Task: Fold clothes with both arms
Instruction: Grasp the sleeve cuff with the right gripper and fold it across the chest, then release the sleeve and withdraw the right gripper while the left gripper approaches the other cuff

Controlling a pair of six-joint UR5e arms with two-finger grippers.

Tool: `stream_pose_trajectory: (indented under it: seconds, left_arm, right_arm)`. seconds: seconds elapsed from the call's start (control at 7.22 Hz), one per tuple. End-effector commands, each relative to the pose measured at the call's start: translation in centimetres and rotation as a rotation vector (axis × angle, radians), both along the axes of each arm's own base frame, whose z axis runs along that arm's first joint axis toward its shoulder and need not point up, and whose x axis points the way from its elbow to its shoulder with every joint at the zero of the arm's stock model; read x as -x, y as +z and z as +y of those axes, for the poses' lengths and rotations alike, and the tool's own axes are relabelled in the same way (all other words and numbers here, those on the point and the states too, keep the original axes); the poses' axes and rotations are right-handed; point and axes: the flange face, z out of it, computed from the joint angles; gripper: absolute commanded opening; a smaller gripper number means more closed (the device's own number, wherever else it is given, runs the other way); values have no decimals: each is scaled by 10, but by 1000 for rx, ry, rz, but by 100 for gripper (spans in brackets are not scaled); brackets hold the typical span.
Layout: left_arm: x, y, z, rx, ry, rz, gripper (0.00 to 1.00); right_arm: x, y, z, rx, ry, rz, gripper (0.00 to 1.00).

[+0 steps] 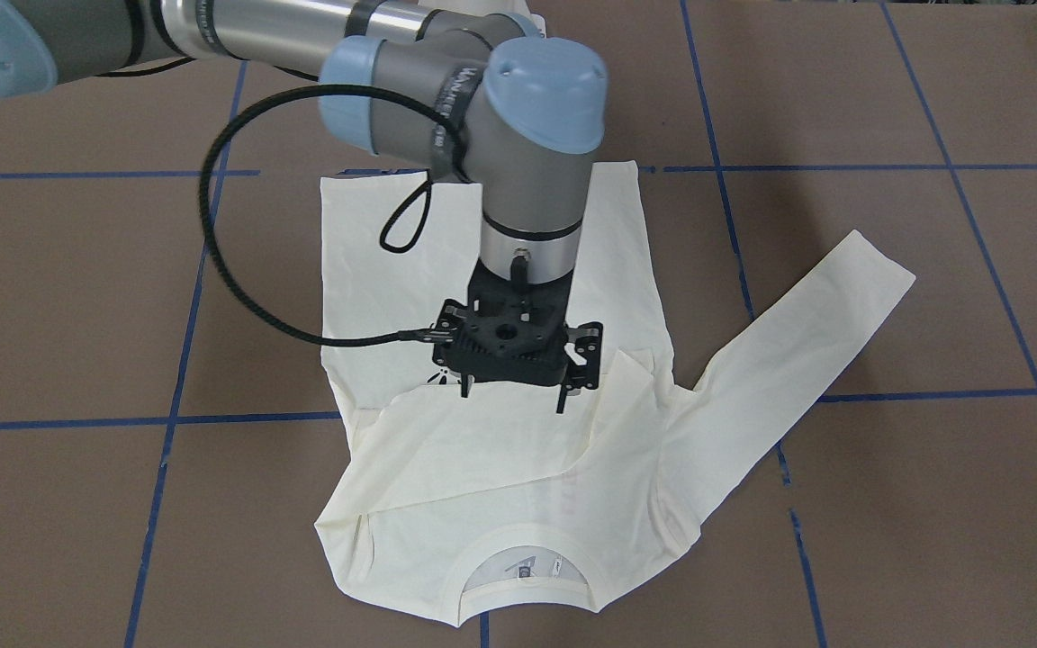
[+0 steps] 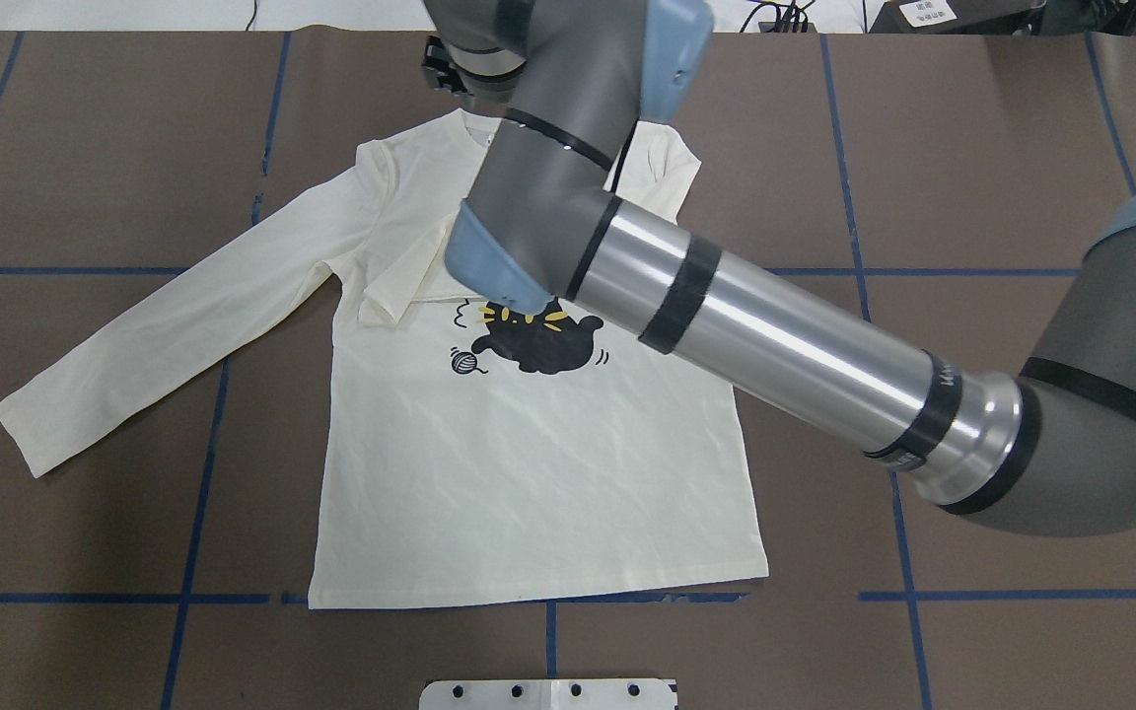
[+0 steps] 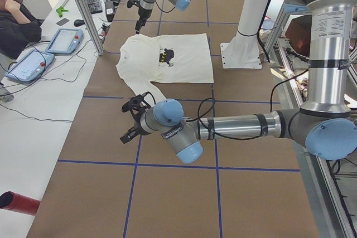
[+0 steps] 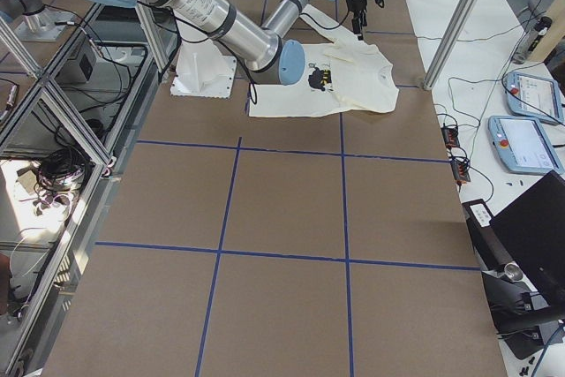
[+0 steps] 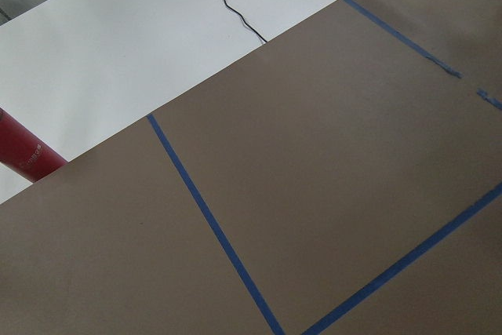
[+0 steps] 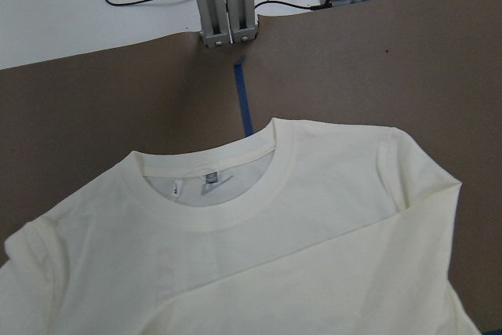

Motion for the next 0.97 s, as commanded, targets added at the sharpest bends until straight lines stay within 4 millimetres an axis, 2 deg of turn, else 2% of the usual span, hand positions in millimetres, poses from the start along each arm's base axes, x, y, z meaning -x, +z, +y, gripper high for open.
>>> stream_pose_trajectory:
  seconds: [0.0, 0.14, 0.28, 0.42, 0.55, 0.69, 0.83]
  left_arm:
    - [-59, -2, 2, 97, 55, 72, 100]
    - [-83, -5, 3, 131, 61, 85, 100]
    - [-110, 3, 17, 160, 63, 66, 100]
    - [-126, 6, 40, 167, 44, 71, 100]
    - [-139, 20, 69, 154, 48, 50, 100]
    - [-148, 28, 92, 116, 57, 38, 100]
    - [-168, 36, 111, 110, 88, 10, 100]
  right_arm:
    - [-122, 91, -3, -103, -212, 47, 100]
    - [-177, 142, -5, -117, -291, 46, 100]
    - [-215, 192, 7, -166, -359, 95, 100]
    - [-255, 233, 21, -188, -405, 111, 100]
    - [-285, 267, 33, -189, -400, 80, 100]
    - [-307, 315, 47, -217, -395, 68, 100]
    - [-333, 349, 61, -211, -393, 19, 100]
